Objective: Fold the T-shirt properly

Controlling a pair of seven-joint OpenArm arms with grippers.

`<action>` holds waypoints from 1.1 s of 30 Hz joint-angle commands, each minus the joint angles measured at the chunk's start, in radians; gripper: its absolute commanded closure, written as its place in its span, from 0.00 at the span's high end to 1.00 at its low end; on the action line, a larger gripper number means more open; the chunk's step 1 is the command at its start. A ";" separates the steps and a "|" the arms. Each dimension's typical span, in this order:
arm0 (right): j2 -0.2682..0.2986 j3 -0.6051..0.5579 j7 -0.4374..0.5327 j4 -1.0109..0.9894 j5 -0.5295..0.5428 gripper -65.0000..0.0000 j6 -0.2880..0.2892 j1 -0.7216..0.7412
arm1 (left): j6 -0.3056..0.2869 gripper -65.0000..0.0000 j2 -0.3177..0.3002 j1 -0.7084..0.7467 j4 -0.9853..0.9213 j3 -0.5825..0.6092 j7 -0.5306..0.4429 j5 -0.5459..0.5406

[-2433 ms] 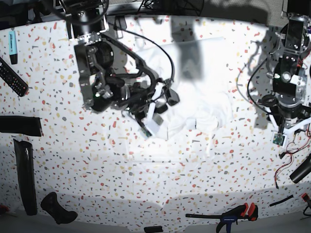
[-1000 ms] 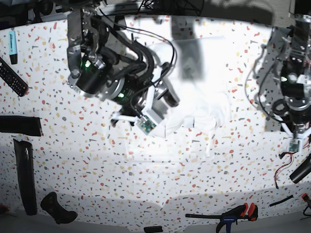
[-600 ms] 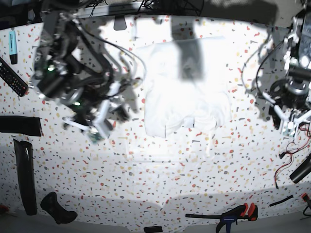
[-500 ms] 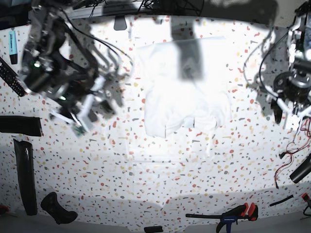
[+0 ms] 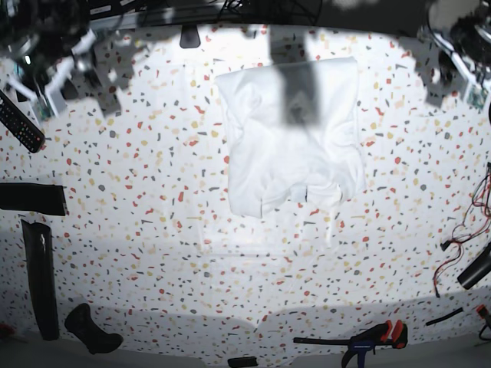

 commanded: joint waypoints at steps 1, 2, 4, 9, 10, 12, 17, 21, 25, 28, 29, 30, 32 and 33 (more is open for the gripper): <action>0.012 0.028 0.016 0.017 0.013 0.43 0.004 -0.041 | 0.003 0.37 -0.009 0.041 0.015 -0.008 -0.008 0.008; 0.011 0.049 0.016 0.017 0.013 0.43 0.004 -0.081 | 0.003 0.37 -0.009 0.076 0.015 -0.008 -0.009 0.008; 0.003 0.082 0.016 0.017 0.013 0.43 0.004 -0.157 | 0.003 0.37 -0.006 0.145 0.015 -0.008 -0.009 0.008; -0.066 0.100 0.016 0.017 0.012 0.43 0.004 -0.347 | -0.012 0.37 0.065 0.301 0.006 -0.008 -0.019 0.008; -0.086 0.100 0.016 0.017 0.013 0.43 0.004 -0.384 | -0.034 0.37 0.088 0.321 -0.007 -0.008 -0.030 0.008; -0.118 0.099 0.016 0.017 0.013 0.43 0.004 -0.449 | -0.092 0.37 0.133 0.338 -0.061 -0.008 -0.060 0.007; -0.134 0.050 0.023 -0.120 -0.004 0.43 0.004 -0.501 | -0.356 0.37 0.179 0.284 -0.351 -0.006 -0.187 -0.039; -0.090 -0.075 0.114 -0.328 -0.088 0.43 0.004 -0.500 | -0.553 0.37 0.178 0.164 -0.652 -0.006 -0.281 -0.044; 0.051 -0.286 0.171 -0.576 -0.174 0.43 0.004 -0.438 | -0.614 0.37 0.170 0.000 -0.931 -0.006 -0.369 -0.045; 0.127 -0.433 0.280 -0.785 -0.224 0.43 -0.027 -0.323 | -0.613 0.37 0.178 -0.128 -1.120 -0.006 -0.462 -0.045; 0.141 -0.477 0.314 -0.858 -0.225 0.43 -0.030 -0.276 | -0.613 0.37 0.189 -0.169 -1.175 -0.006 -0.483 -0.043; 0.147 -0.518 0.340 -0.931 -0.225 0.43 -0.029 -0.227 | -0.613 0.37 0.200 -0.207 -1.226 -0.006 -0.492 -0.044; 0.143 -0.592 0.351 -1.072 -0.225 0.43 -0.029 -0.126 | -0.613 0.37 0.230 -0.275 -1.316 -0.006 -0.493 -0.034; 0.138 -0.629 0.360 -1.141 -0.234 0.43 -0.029 -0.078 | -0.613 0.37 0.246 -0.306 -1.354 -0.006 -0.497 -0.016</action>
